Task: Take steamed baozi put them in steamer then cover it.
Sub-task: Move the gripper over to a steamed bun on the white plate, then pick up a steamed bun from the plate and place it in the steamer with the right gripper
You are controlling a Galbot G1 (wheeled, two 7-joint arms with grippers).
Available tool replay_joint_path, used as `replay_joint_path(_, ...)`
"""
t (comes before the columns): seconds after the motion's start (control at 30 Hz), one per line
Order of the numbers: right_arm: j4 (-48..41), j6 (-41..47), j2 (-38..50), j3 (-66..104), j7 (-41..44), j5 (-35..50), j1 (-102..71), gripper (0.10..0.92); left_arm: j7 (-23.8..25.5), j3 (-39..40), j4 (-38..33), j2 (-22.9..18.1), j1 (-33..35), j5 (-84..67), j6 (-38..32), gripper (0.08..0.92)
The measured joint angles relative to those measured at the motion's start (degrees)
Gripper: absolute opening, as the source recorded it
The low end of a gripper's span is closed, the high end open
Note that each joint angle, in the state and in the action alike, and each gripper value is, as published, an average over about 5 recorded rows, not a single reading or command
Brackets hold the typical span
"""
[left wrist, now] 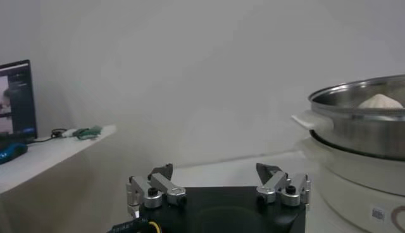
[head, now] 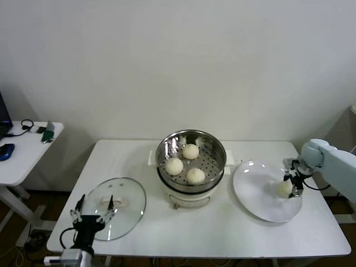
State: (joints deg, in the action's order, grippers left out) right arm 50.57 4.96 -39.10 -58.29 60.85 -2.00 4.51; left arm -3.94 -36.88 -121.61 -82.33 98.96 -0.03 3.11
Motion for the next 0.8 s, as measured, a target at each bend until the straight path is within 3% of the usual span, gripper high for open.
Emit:
replay_joint_path(0.43, 0.6, 1.4, 0.3, -1.7, -0.3, 5.0, 2.7, 0.688, -0.1, -0.2, -0.3, -0.4, 0.2, -0.2, -0.1, 0.823)
replay_joint_path(0.8, 5.6, 4.5, -1.5, -16.2, -1.5, 21.5, 19.4, 0.696, 0.0, 0.7, -1.0, -0.7, -0.2, -0.5, 0.1, 0.823)
